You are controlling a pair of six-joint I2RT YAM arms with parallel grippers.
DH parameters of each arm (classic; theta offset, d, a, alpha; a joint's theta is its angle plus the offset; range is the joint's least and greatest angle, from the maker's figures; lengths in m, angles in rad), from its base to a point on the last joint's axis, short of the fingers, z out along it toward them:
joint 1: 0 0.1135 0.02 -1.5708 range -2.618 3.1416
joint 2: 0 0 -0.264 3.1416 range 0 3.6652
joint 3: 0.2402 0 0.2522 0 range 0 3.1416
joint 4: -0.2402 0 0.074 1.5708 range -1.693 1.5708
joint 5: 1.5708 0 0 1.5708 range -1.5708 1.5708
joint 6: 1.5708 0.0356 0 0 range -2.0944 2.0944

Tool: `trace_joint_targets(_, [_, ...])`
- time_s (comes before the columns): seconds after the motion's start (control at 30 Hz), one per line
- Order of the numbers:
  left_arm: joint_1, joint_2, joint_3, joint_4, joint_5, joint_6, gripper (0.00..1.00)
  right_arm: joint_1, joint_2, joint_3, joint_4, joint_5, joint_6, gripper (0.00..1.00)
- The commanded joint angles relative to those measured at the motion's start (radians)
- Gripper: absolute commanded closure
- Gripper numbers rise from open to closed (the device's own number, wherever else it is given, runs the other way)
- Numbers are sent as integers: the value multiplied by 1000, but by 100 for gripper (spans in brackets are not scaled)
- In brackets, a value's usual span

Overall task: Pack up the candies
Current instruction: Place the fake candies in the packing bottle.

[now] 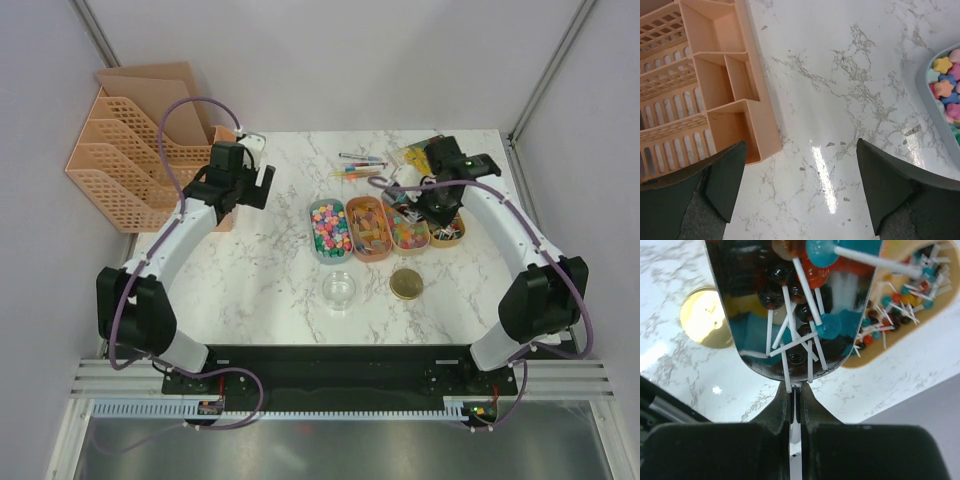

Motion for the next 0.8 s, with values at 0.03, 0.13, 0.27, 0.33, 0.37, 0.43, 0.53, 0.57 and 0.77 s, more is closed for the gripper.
trace_joint_targets(0.03, [-13, -100, -16, -45, 96, -18, 3, 151, -28, -27, -152, 93, -157, 100])
trace_joint_targets(0.13, [-13, -150, -60, -46, 97, -34, 3, 263, -17, -49, -175, 130, -138, 100])
trace_joint_targets(0.27, [-5, -206, -109, -53, 108, -38, 3, 398, 4, -67, -216, 223, -120, 100])
trace_joint_targets(0.33, [1, -234, -138, -54, 102, -38, 3, 464, 15, -61, -232, 245, -111, 100])
trace_joint_targets(0.37, [2, -243, -148, -53, 100, -40, 4, 481, 23, -55, -236, 260, -106, 100])
trace_joint_targets(0.43, [13, -268, -172, -50, 97, -46, 4, 524, 49, -31, -258, 266, -98, 100])
trace_joint_targets(0.53, [35, -300, -194, -46, 100, -55, 4, 572, 78, -17, -273, 294, -94, 100])
trace_joint_targets(0.57, [41, -306, -197, -46, 99, -57, 4, 581, 83, -17, -278, 315, -94, 100])
trace_joint_targets(0.77, [65, -358, -217, -33, 83, -58, 4, 670, 126, -8, -324, 412, -83, 100])
